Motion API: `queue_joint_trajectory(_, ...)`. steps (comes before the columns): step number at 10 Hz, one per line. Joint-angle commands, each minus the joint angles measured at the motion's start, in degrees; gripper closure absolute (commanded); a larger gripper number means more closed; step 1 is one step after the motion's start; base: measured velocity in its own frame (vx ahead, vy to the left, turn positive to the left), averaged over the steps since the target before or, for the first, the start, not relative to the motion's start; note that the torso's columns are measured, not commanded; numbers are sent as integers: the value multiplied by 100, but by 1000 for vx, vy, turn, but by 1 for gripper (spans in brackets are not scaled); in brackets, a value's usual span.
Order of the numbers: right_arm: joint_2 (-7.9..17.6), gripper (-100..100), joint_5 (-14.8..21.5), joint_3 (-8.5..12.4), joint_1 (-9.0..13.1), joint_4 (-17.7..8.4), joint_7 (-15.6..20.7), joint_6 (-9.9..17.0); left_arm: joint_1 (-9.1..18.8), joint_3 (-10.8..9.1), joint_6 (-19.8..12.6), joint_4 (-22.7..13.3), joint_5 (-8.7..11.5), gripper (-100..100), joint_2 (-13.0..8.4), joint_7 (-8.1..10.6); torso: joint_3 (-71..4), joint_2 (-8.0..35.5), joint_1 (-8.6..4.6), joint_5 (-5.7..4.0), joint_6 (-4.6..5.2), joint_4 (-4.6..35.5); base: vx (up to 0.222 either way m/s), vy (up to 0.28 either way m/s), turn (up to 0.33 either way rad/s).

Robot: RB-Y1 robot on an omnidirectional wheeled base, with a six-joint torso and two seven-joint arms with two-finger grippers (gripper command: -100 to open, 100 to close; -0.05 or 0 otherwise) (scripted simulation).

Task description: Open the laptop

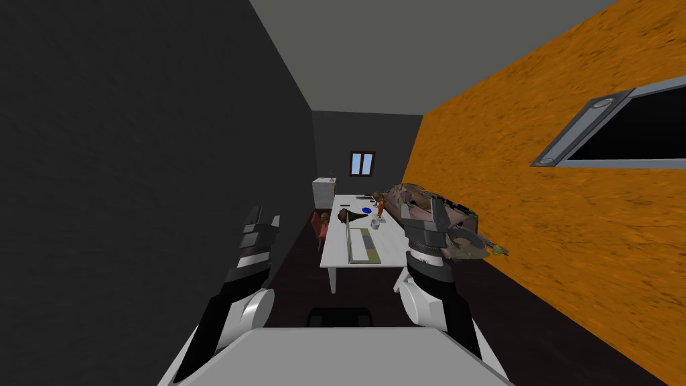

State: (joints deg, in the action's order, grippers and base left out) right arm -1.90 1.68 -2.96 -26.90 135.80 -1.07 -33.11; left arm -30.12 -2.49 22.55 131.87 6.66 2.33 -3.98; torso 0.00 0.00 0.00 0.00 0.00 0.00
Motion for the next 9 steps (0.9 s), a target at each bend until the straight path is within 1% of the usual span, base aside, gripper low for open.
queue_joint_trajectory(1, 0, 0, 0, 0, 0, 0, 0, 0, 0, 0, 0, 0, 0, 0, 0, 0, -467, 232, 0, 0, 0, 235, 0, 0, 0)
queue_joint_trajectory(3, 0, 0, 0, 0, 0, 1, 0, 0, 0, 0, 0, 1, 0, 0, 0, 0, -2014, 1003, 0, 0, 0, 1006, 0, 0, 0)
queue_joint_trajectory(9, 0, 0, 0, 0, 0, 2, 0, 0, 0, 0, 1, 2, 0, 0, 0, 0, -7073, 3539, 0, 0, 0, 3537, 0, 0, 0)
